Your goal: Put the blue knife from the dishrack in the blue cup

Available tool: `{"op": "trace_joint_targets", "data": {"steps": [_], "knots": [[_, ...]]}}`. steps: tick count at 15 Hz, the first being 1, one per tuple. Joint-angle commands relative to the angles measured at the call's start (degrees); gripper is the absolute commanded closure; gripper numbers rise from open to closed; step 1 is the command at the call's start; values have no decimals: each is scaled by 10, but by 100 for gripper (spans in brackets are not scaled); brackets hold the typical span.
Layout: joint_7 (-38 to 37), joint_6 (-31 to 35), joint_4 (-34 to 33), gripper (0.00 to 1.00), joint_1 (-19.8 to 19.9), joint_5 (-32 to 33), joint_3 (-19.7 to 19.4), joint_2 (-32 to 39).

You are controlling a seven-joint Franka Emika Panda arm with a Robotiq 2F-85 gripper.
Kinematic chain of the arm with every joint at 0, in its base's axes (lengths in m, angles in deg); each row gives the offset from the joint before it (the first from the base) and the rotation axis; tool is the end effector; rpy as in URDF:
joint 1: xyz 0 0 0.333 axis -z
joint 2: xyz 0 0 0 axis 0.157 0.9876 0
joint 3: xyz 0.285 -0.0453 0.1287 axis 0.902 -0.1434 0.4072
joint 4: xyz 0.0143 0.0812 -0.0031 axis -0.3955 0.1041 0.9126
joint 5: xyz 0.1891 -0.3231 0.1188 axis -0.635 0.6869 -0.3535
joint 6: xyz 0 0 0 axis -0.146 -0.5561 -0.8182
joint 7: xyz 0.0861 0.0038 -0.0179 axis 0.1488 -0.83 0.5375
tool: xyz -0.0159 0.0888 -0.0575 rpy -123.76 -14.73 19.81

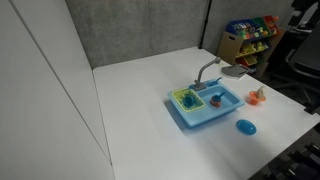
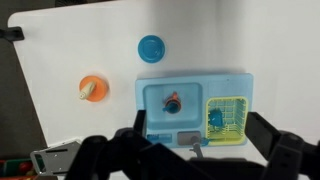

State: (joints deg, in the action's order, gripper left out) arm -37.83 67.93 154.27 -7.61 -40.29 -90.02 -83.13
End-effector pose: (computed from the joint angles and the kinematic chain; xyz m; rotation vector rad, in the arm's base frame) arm 0.4604 -0.0344 0.5512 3.1169 -0.2642 -0.0684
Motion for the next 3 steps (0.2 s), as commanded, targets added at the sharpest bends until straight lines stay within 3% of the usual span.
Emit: {"op": "trace_joint_targets", "data": {"steps": [1, 3], "knots": [[1, -1, -1, 0, 5, -1, 4, 1], [1, -1, -1, 0, 4, -1, 5, 5]]}}
